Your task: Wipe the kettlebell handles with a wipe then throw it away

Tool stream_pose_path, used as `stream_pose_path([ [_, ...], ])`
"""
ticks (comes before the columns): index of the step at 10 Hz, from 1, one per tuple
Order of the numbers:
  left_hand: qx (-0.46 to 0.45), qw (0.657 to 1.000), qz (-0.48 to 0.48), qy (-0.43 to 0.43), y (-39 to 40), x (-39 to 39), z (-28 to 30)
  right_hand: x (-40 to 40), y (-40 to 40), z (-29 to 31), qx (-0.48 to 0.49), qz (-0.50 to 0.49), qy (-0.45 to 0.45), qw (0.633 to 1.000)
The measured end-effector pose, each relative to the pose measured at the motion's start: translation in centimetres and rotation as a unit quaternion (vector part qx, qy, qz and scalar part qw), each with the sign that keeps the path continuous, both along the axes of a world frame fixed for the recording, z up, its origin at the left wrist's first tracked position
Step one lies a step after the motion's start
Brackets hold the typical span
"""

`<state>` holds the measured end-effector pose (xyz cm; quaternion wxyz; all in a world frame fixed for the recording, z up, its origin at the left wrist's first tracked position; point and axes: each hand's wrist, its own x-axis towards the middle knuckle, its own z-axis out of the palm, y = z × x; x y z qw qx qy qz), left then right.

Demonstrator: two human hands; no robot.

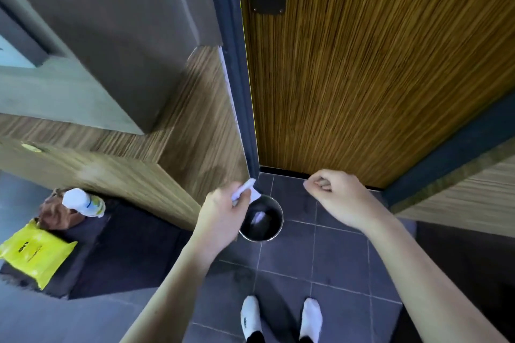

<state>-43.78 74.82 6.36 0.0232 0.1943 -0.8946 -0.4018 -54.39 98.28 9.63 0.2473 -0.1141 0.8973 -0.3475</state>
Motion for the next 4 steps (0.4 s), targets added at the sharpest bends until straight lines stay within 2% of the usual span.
stream_pose_path([
  [1,-0.015,0.998,0.018,-0.051,-0.2,-2.1,-6.0,-1.8,0.4,-2.6,0.012,-0.001,-0.009,1.000],
  [2,-0.026,0.990,0.015,-0.141,0.1,-7.1,-17.5,-6.1,1.1,-8.4,0.039,-0.006,0.002,0.999],
  [3,-0.036,0.976,-0.031,-0.212,-0.2,-9.5,-26.3,-8.7,1.5,-12.3,0.048,-0.010,0.009,0.999],
  [4,-0.087,0.948,-0.058,-0.300,-1.1,-11.0,-35.7,-10.8,1.9,-16.9,0.048,-0.034,0.014,0.998],
])
